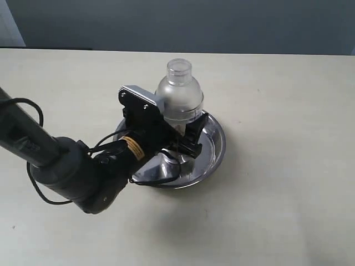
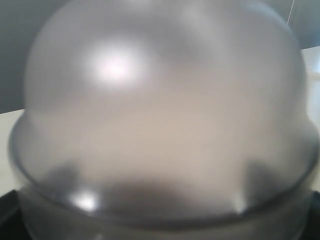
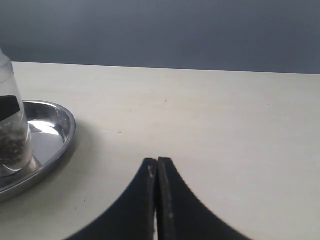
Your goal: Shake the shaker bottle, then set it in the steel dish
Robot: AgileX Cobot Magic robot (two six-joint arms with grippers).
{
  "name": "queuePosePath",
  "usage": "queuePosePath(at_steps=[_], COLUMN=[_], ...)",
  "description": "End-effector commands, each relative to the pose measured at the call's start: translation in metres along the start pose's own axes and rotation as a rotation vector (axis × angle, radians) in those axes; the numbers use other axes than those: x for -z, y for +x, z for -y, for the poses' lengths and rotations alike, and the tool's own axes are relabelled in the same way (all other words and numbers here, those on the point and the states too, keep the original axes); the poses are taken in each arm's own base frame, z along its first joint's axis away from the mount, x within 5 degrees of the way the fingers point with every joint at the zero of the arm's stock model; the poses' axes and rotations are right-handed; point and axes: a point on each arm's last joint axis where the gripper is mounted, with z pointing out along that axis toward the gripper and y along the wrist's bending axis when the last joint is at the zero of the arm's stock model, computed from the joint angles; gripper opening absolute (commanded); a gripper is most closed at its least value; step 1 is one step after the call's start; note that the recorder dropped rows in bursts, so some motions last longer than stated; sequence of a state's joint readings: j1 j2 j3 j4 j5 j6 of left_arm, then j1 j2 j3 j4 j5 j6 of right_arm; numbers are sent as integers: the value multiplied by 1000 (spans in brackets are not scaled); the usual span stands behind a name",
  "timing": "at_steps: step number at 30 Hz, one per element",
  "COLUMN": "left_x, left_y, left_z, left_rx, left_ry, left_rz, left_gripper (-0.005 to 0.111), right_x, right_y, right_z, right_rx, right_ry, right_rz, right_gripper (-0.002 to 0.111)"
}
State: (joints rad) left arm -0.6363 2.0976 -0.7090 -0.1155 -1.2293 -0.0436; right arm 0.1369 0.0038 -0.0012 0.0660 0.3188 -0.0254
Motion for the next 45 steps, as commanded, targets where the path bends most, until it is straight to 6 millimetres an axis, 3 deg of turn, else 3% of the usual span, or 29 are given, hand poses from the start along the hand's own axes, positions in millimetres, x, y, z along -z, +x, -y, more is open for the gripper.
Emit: queuePosePath(at_steps=[1,4,9,34,39,45], left_x=[0,0,1,9,14,27], left_y=[4,4,4,-66,-86,-124], left_z=[2,2,-5,-5,-4,-2], left_rx=[-127,-139,-126,-156,-173,-269], left_ry=[56,56,27,4,1,-14], left_rz=[-16,-18,-20,177,237,286], left_gripper=[74,79,105,106,106,104], right_x=[0,0,0,0,0,0], right_y=[-1,-1,-1,-1,-1,-1], right_z=[0,0,0,0,0,0], right_rx=[3,3,3,3,3,3], right_ry=[-3,-3,-3,-3,-3,-3], right_rz=[16,16,16,16,16,16], right_gripper=[-1,-1,-1,-1,-1,-1])
